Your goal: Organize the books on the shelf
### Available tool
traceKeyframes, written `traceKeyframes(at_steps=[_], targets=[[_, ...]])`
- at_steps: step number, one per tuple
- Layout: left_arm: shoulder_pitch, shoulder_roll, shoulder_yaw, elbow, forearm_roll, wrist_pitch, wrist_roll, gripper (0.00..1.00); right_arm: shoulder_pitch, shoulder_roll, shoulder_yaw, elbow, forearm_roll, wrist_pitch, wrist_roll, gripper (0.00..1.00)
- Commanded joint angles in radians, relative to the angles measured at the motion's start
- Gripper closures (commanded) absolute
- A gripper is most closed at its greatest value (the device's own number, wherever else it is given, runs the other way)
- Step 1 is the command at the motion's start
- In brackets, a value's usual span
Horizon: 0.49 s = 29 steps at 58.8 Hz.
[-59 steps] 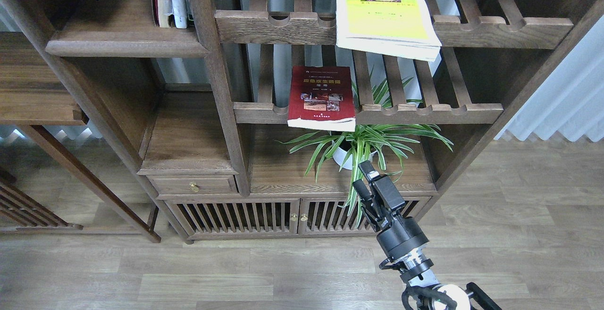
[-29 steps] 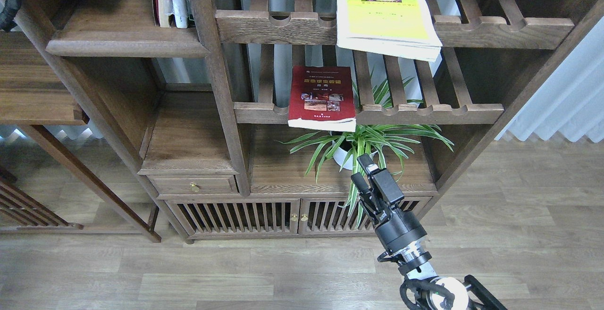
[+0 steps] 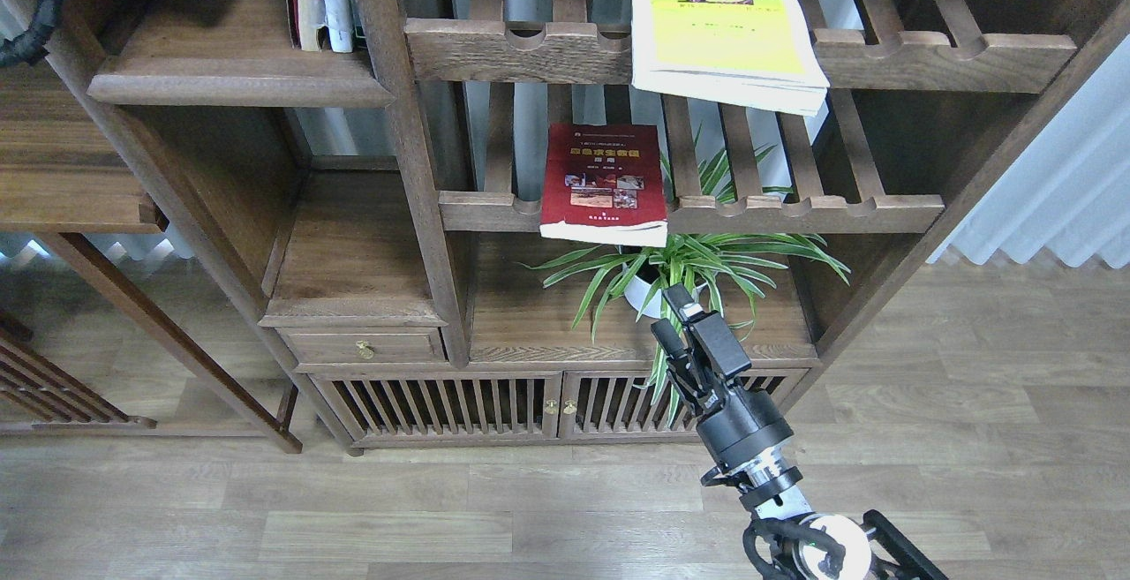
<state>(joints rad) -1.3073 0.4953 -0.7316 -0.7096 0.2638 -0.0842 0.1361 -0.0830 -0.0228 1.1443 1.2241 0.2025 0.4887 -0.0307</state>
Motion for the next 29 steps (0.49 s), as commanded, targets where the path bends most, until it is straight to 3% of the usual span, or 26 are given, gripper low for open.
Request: traceKeyframes(at_steps=[1, 9, 29], targets=[[-0.015, -0.018, 0.029, 0.036, 0.002, -0.014, 0.000, 0.92, 0.000, 0.001, 0.000, 0.000, 0.000, 0.000, 0.000, 0.08], [-0.040, -0.020, 0.083, 0.068, 0.002, -0.065, 0.002, 0.92, 0.000, 0.001, 0.005, 0.000, 0.000, 0.000, 0.000, 0.08], [-0.089, -0.024, 0.150, 0.075, 0.002, -0.069, 0.020, 0.87, 0.000, 0.001, 0.006, 0.000, 0.000, 0.000, 0.002, 0.08]])
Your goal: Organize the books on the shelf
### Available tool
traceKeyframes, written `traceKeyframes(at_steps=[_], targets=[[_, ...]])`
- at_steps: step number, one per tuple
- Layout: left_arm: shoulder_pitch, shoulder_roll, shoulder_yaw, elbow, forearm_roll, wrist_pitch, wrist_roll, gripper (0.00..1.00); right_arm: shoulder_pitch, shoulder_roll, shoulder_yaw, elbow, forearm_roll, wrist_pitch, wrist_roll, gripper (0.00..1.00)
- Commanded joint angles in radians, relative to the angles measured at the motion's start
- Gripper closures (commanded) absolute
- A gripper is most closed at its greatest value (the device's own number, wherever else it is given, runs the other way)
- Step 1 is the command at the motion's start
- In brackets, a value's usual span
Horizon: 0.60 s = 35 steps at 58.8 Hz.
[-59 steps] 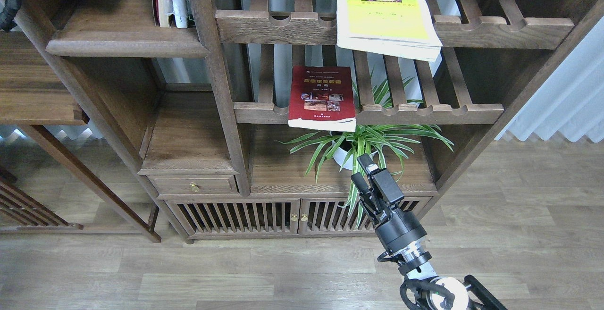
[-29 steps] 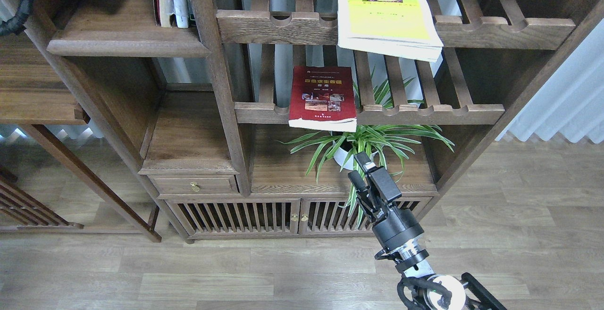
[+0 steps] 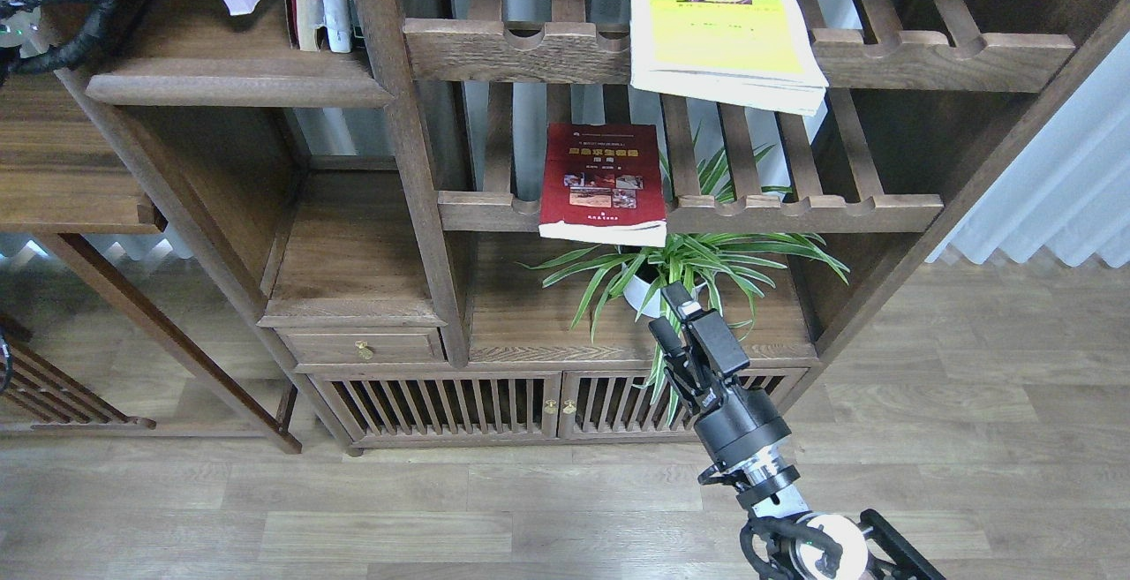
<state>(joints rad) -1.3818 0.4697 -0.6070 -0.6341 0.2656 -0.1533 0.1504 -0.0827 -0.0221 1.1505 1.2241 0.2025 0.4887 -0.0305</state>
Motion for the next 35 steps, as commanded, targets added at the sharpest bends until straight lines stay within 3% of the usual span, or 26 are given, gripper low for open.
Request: traceKeyframes(at_steps=[1, 27, 31, 35], targets=[[-0.014, 0.001, 0.029, -0.001, -0.002, 0.000, 0.006, 0.87, 0.000, -0.001, 0.000, 0.000, 0.000, 0.000, 0.000, 0.08], [-0.033, 0.009, 0.105, -0.006, -0.002, -0.023, 0.009, 0.84, 0.000, -0.010, 0.002, 0.002, 0.028, 0.000, 0.000, 0.08], [-0.033, 0.007, 0.107, -0.006, 0.004, -0.014, 0.008, 0.76, 0.000, -0.010, 0.002, 0.000, 0.028, 0.000, 0.000, 0.08], [-0.034, 0.007, 0.105, -0.004, 0.041, 0.000, 0.008, 0.59, 0.000, -0.010, 0.002, 0.000, 0.028, 0.000, 0.000, 0.07]])
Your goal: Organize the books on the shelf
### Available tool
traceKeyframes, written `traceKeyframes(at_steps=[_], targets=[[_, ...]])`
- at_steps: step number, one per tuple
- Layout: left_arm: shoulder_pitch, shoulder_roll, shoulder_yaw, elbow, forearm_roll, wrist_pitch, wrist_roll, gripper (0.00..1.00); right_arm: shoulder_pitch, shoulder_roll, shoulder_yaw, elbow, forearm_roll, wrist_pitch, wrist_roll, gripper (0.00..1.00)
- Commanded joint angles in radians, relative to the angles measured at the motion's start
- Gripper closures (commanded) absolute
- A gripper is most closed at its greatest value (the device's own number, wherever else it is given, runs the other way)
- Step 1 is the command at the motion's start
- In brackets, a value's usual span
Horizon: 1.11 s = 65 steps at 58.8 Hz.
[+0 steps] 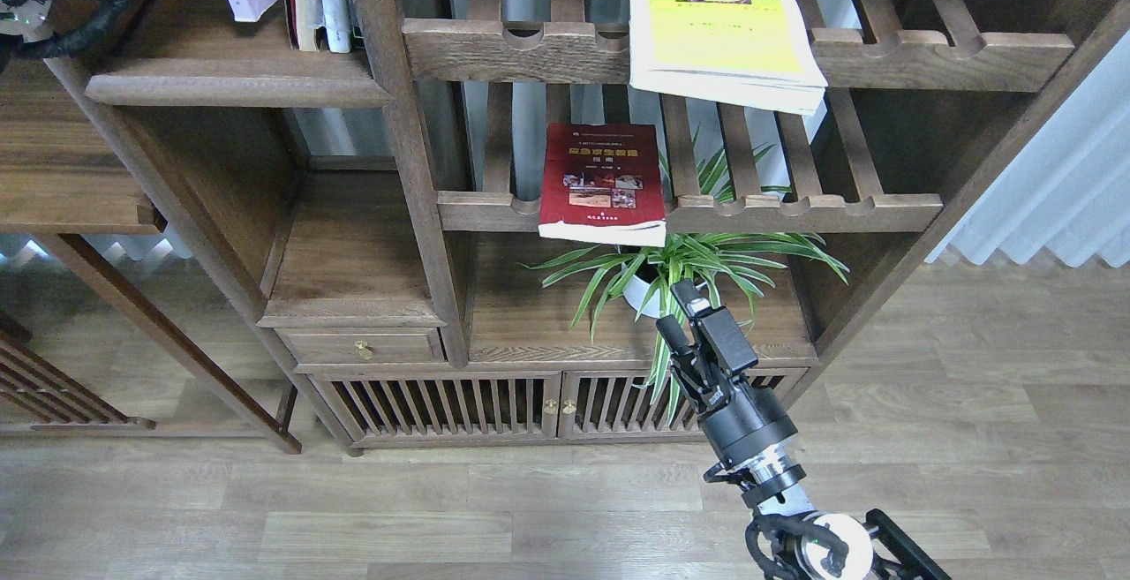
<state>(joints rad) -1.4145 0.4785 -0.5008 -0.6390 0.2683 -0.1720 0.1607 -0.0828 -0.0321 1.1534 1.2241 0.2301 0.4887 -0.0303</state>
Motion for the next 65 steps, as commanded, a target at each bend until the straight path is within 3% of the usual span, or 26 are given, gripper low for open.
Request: traceKeyframes(at_steps=[1, 12, 54, 65], targets=[[-0.004, -0.003, -0.002, 0.001, 0.061, 0.026, -0.004, 0.56, 0.000, 0.000, -0.001, 0.000, 0.000, 0.000, 0.000, 0.07], [-0.023, -0.011, -0.015, -0.007, 0.081, 0.034, -0.004, 0.48, 0.000, 0.001, -0.006, 0.000, 0.000, 0.000, 0.000, 0.07], [-0.173, -0.023, -0.018, -0.016, 0.080, 0.045, -0.003, 0.42, -0.011, -0.002, -0.008, 0.005, 0.000, 0.000, 0.000, 0.07], [-0.170, -0.012, -0.007, -0.086, 0.080, 0.060, 0.000, 0.40, -0.012, -0.002, -0.006, 0.005, 0.000, 0.000, 0.000, 0.07]])
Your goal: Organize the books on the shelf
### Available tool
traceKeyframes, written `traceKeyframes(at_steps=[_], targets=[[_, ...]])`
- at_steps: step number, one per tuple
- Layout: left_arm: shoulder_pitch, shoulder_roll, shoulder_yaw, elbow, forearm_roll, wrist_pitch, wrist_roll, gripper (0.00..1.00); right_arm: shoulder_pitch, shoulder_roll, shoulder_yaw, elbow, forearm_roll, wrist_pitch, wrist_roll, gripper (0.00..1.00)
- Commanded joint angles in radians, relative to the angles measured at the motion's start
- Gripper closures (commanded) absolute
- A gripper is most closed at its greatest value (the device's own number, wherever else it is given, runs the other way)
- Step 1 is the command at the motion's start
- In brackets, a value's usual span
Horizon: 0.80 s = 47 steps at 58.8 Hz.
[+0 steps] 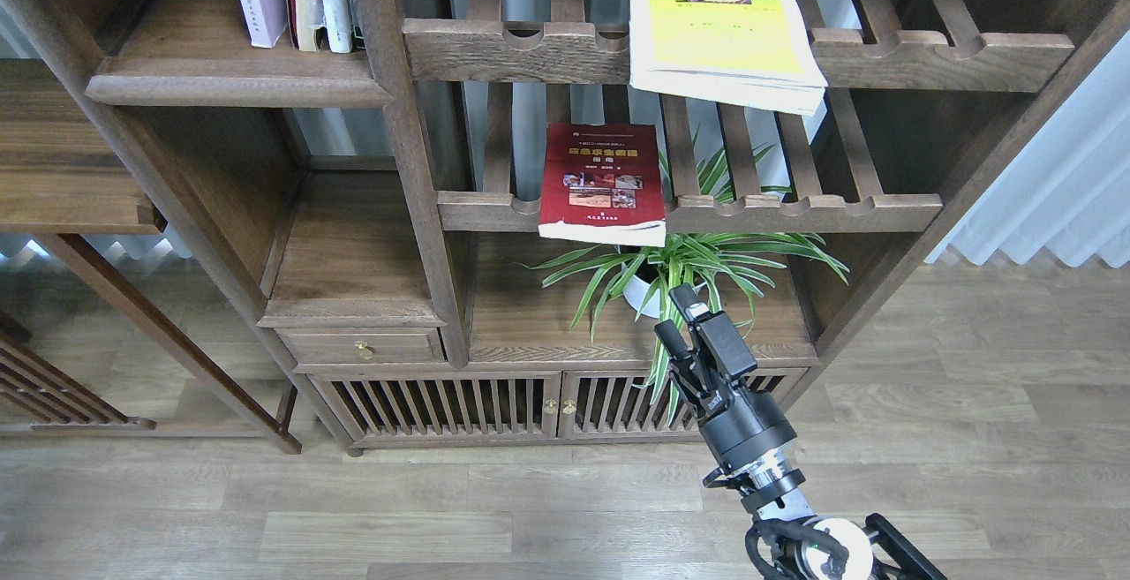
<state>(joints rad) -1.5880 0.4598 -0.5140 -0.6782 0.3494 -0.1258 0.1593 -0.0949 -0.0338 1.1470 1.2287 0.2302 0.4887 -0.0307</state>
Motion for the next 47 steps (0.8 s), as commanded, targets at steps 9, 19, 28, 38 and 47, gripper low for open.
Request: traceKeyframes(at_steps=[9, 19, 28, 38, 47], targets=[[0.006, 0.016, 0.008, -0.141, -0.003, 0.106, 0.002, 0.38, 0.000, 0.000, -0.004, 0.000, 0.000, 0.000, 0.000, 0.07], [0.010, 0.105, 0.016, -0.248, -0.015, 0.132, 0.043, 0.36, 0.000, 0.000, -0.001, 0.000, 0.000, 0.000, 0.000, 0.06], [0.013, 0.183, 0.016, -0.333, -0.030, 0.140, 0.086, 0.36, 0.000, 0.000, -0.004, 0.000, 0.000, 0.000, 0.000, 0.06], [0.014, 0.227, 0.017, -0.405, -0.061, 0.183, 0.092, 0.36, 0.001, 0.002, -0.009, 0.000, 0.000, 0.000, 0.000, 0.06], [0.046, 0.284, 0.020, -0.504, -0.064, 0.233, 0.094, 0.36, 0.001, 0.000, -0.006, 0.000, 0.000, 0.000, 0.000, 0.06]])
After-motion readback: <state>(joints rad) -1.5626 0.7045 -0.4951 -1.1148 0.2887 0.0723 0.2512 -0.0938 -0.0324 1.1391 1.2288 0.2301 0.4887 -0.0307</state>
